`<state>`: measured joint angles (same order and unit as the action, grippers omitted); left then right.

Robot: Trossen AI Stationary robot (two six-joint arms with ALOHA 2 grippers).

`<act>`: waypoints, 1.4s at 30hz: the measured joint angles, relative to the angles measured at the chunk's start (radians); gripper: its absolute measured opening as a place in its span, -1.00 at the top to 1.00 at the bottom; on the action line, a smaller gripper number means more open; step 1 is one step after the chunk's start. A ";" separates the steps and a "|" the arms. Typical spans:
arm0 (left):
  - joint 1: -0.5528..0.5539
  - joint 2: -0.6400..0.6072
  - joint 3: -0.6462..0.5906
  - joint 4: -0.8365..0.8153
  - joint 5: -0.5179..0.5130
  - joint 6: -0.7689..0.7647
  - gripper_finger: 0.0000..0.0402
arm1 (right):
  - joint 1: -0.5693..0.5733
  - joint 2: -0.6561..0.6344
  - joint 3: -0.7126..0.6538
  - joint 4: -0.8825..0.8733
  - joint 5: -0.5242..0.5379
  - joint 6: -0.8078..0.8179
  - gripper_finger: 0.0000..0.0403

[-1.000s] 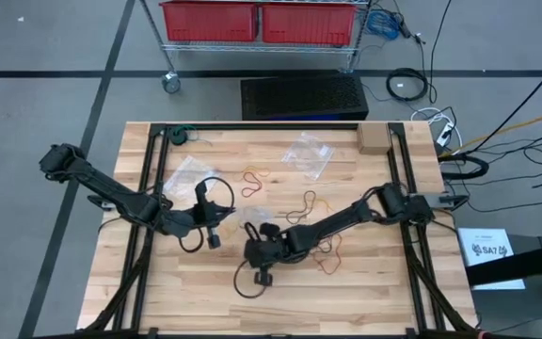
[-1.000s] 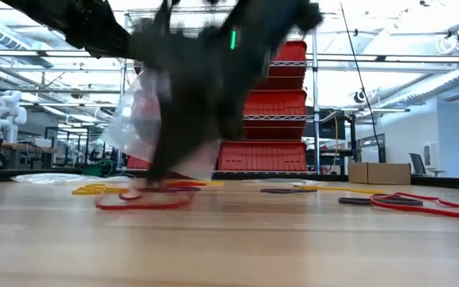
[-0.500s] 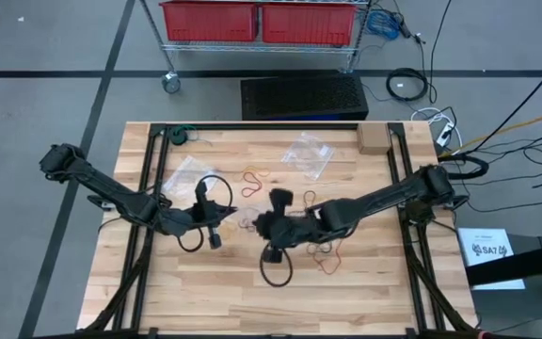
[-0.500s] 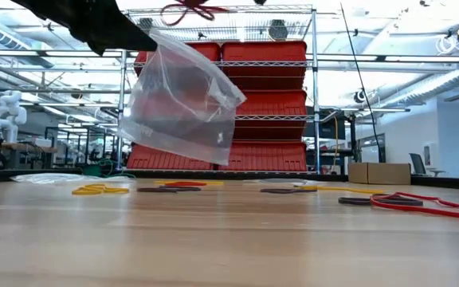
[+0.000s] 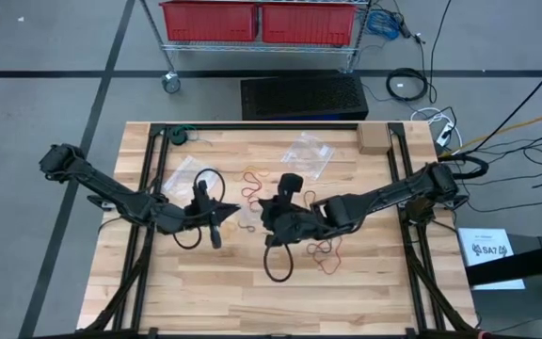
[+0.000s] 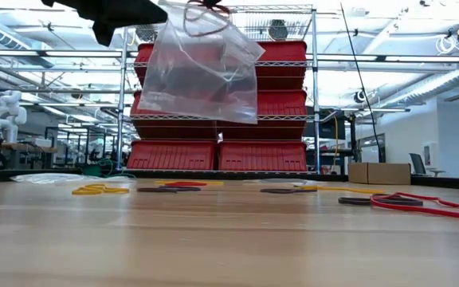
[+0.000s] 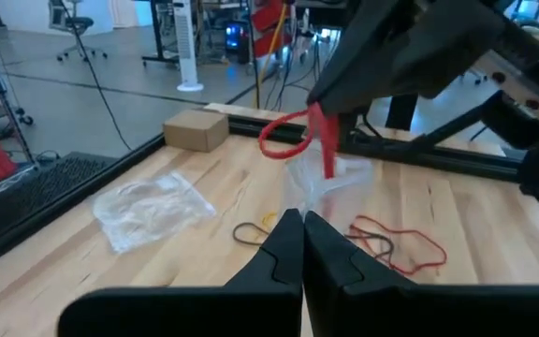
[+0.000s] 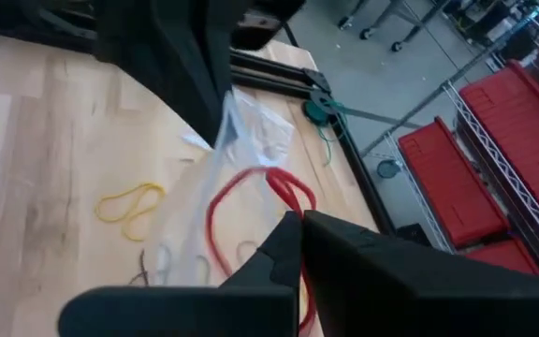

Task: Sort rubber bands
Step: Put the bottom left red rubber band into the zip bag

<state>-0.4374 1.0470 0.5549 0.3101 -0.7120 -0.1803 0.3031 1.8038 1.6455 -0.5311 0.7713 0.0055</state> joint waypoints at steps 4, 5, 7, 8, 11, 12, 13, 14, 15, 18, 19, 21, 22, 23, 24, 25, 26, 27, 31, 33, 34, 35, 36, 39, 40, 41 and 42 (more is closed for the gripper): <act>0.000 0.000 0.000 -0.002 -0.027 -0.023 1.00 | 0.004 0.000 -0.005 -0.011 -0.014 0.040 1.00; 0.000 0.000 0.000 -0.001 -0.034 -0.024 1.00 | 0.008 0.000 -0.008 -0.014 -0.017 0.047 1.00; 0.000 0.000 0.000 -0.003 -0.048 -0.025 1.00 | 0.014 0.000 -0.010 -0.025 -0.019 0.065 1.00; 0.000 0.000 0.000 -0.003 -0.055 -0.025 1.00 | 0.018 0.000 -0.011 -0.026 -0.018 0.067 1.00; 0.000 0.000 0.000 -0.005 -0.064 -0.030 1.00 | 0.031 0.000 -0.011 -0.008 0.005 0.068 1.00; 0.000 0.000 0.000 -0.007 -0.064 -0.035 1.00 | 0.036 0.000 -0.011 -0.003 0.020 0.065 1.00; 0.000 0.000 0.000 -0.008 -0.065 -0.042 1.00 | 0.040 0.000 -0.011 0.001 0.035 0.061 1.00; 0.000 0.000 0.000 -0.009 -0.066 -0.044 1.00 | 0.040 0.000 -0.011 0.004 0.042 0.060 1.00; 0.001 0.000 0.000 -0.011 -0.066 -0.046 1.00 | 0.040 0.000 -0.011 0.004 0.040 0.062 1.00; 0.001 0.000 0.000 -0.015 -0.066 -0.046 1.00 | 0.032 0.008 -0.010 -0.001 0.005 0.078 1.00; 0.001 0.000 0.000 -0.014 -0.065 -0.042 1.00 | 0.026 0.011 -0.010 -0.005 -0.016 0.084 1.00; 0.001 0.000 0.000 -0.015 -0.065 -0.042 1.00 | 0.007 0.027 -0.010 -0.014 -0.054 0.097 1.00; 0.001 0.000 0.000 -0.014 -0.062 -0.042 1.00 | -0.001 0.031 -0.010 -0.014 -0.069 0.101 1.00; 0.001 0.000 0.000 -0.015 -0.054 -0.042 1.00 | -0.008 0.034 -0.011 -0.027 -0.074 0.105 1.00; 0.001 0.000 0.000 -0.014 -0.042 -0.042 1.00 | -0.017 0.038 -0.012 -0.028 -0.074 0.107 1.00; 0.001 0.000 0.000 -0.014 -0.032 -0.042 1.00 | -0.025 0.040 -0.011 -0.020 -0.072 0.108 1.00; 0.000 0.000 0.000 -0.014 -0.019 -0.042 1.00 | -0.031 0.040 -0.011 -0.017 -0.074 0.108 1.00; -0.002 0.000 0.000 -0.014 -0.007 -0.041 1.00 | -0.039 0.040 -0.011 -0.018 -0.082 0.110 1.00; -0.002 0.000 0.000 -0.013 0.014 -0.031 1.00 | -0.078 0.040 -0.011 -0.011 -0.246 0.140 1.00; 0.000 0.000 0.000 -0.013 0.014 -0.029 1.00 | -0.096 0.041 -0.011 -0.013 -0.349 0.156 1.00; 0.002 0.000 0.000 -0.014 0.014 -0.023 1.00 | -0.105 0.041 -0.011 -0.012 -0.398 0.165 0.99; 0.007 0.000 0.000 -0.014 0.015 -0.022 1.00 | -0.113 0.041 -0.011 -0.012 -0.440 0.169 0.97; 0.013 0.000 0.000 -0.014 0.015 -0.022 1.00 | -0.120 0.041 -0.011 -0.012 -0.472 0.171 0.94; 0.031 0.000 0.000 -0.025 0.015 -0.022 1.00 | -0.135 0.041 -0.011 -0.012 -0.522 0.171 0.79; 0.037 0.000 0.000 -0.031 0.015 -0.023 1.00 | -0.141 0.041 -0.011 -0.011 -0.531 0.171 0.71; 0.043 0.000 0.000 -0.037 0.016 -0.024 1.00 | -0.147 0.041 -0.011 -0.012 -0.538 0.170 0.64; 0.047 0.000 0.000 -0.042 0.019 -0.023 1.00 | -0.153 0.041 -0.011 -0.012 -0.538 0.169 0.56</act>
<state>-0.3899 1.0471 0.5549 0.2683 -0.6931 -0.2038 0.1506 1.8446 1.6348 -0.5430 0.2332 0.1746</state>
